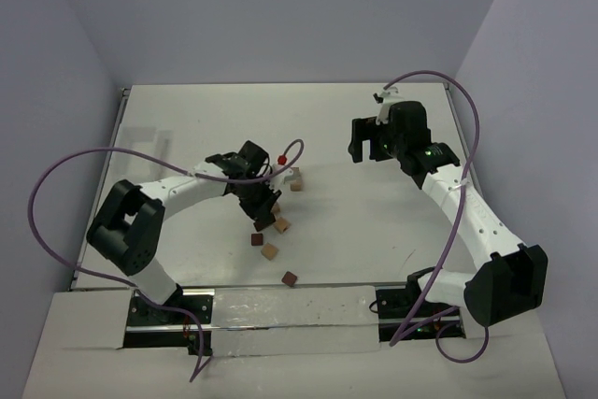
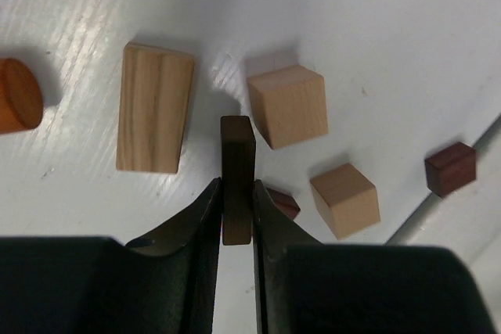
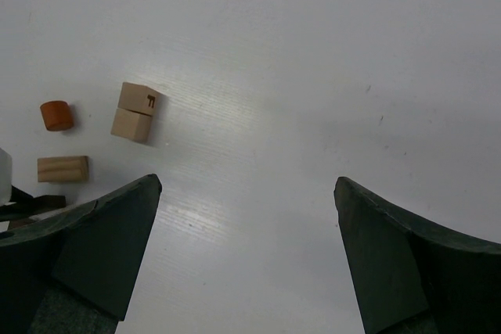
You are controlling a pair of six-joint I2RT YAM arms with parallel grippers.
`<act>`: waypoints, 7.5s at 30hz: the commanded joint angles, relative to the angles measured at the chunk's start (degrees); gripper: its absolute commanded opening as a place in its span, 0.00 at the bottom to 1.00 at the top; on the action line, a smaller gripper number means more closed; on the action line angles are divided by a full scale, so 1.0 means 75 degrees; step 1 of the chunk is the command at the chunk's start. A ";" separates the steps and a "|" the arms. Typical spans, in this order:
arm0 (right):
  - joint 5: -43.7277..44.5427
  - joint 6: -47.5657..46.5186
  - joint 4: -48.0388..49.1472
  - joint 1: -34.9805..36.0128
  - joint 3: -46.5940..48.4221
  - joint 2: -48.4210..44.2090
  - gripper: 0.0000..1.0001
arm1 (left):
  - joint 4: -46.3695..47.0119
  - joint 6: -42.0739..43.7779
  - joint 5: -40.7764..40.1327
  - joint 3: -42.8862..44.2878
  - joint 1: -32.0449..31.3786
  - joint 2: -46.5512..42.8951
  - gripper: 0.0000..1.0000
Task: Build the wood block tower
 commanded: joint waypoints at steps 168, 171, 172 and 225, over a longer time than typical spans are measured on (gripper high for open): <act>-0.3268 -0.8770 -0.3994 0.2178 0.6180 0.7154 0.18 | 0.1656 -0.4295 0.6659 0.1420 0.6508 -0.0619 0.99; -0.3254 -0.8758 -0.4004 0.2215 0.6178 0.7202 0.18 | 0.1656 -0.4321 0.6624 0.1445 0.6508 -0.0593 0.99; -0.3243 -0.8757 -0.4004 0.2226 0.6169 0.7213 0.18 | 0.1645 -0.4332 0.6613 0.1456 0.6508 -0.0583 0.99; -0.3244 -0.8571 -0.3747 0.2366 0.5959 0.7388 0.27 | 0.1353 -0.4132 0.6379 0.1584 0.6508 -0.0572 0.99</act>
